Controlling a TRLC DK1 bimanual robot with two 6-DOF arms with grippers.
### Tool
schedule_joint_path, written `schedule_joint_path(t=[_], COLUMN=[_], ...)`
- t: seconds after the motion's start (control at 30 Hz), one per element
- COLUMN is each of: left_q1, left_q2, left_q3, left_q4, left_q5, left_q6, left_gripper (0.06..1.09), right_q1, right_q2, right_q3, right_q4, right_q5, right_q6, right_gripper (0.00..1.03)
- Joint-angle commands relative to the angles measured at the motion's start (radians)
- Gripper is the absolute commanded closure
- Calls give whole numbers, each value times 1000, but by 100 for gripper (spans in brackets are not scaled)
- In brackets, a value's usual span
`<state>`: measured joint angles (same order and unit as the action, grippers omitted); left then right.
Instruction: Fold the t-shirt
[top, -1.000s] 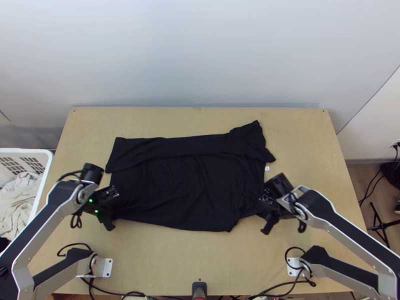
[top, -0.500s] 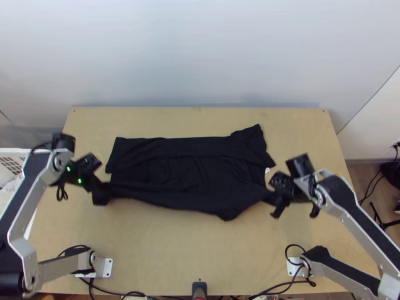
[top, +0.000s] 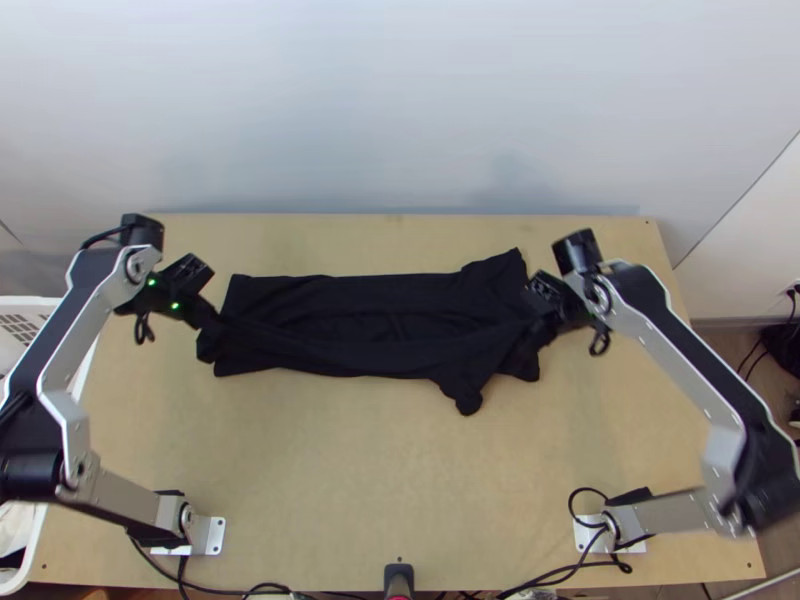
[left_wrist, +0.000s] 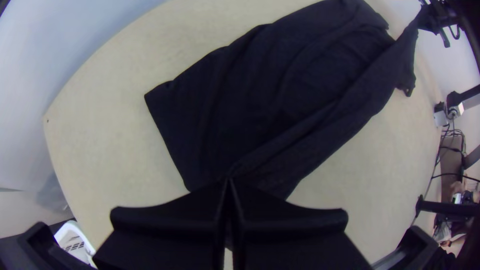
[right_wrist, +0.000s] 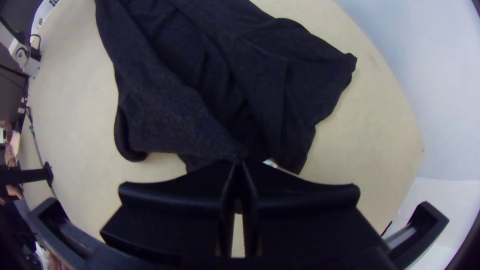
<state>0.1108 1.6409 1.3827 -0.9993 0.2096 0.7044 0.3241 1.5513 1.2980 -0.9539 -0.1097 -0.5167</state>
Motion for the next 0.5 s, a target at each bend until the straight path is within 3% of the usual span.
schedule_joint_path(t=[0.0, 0.23, 0.47], left_q1=[-10, 6, 24], left_q2=[154, 169, 169], left_q3=[78, 44, 29], left_q4=[39, 57, 79], left_q5=[2, 1, 1], left_q6=[-20, -13, -13], left_gripper=[104, 104, 104], right_q1=[-48, -114, -134], right_q2=[240, 380, 451], right_q3=[147, 323, 351], right_q4=[44, 55, 57], right_q5=[1, 2, 13], right_q6=[3, 0, 15], right_gripper=[100, 100, 99])
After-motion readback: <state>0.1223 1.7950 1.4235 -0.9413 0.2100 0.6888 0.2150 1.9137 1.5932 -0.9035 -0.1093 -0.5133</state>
